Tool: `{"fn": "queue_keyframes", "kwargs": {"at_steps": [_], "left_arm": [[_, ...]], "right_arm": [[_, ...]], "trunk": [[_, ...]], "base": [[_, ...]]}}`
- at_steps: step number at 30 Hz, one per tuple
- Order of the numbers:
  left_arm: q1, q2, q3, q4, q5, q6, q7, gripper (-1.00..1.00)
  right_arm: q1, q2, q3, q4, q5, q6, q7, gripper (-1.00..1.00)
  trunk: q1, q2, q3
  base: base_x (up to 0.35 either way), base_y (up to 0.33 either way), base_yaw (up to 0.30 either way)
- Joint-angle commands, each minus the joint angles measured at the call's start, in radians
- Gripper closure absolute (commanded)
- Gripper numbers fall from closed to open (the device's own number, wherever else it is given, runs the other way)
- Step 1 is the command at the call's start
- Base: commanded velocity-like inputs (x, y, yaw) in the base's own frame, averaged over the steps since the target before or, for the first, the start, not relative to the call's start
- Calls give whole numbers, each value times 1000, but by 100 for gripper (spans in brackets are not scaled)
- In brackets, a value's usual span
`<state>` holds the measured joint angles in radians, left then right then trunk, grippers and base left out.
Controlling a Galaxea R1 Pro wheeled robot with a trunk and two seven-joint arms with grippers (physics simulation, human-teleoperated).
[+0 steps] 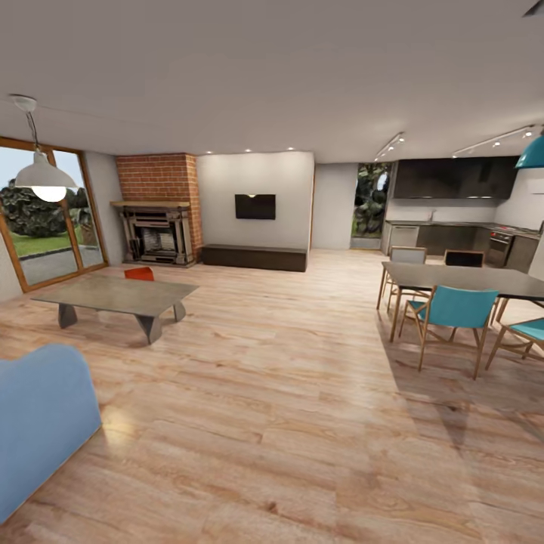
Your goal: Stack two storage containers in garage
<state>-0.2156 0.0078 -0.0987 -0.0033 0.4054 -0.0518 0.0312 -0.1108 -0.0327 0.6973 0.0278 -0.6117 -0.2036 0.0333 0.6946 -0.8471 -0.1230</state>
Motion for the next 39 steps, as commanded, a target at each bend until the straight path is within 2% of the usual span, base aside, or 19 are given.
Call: {"fn": "queue_keyframes", "kwargs": {"at_steps": [1,39], "left_arm": [[-1,0,-9,0,7,-2,3,-100],[-1,0,-9,0,7,-3,3,-100]], "right_arm": [[-1,1,8,3,-10,-5,3,-100],[-1,1,9,3,-10,-4,3,-100]], "trunk": [[1,-1,-1],[1,-1,-1]], "base": [[322,0,0],[322,0,0]]}}
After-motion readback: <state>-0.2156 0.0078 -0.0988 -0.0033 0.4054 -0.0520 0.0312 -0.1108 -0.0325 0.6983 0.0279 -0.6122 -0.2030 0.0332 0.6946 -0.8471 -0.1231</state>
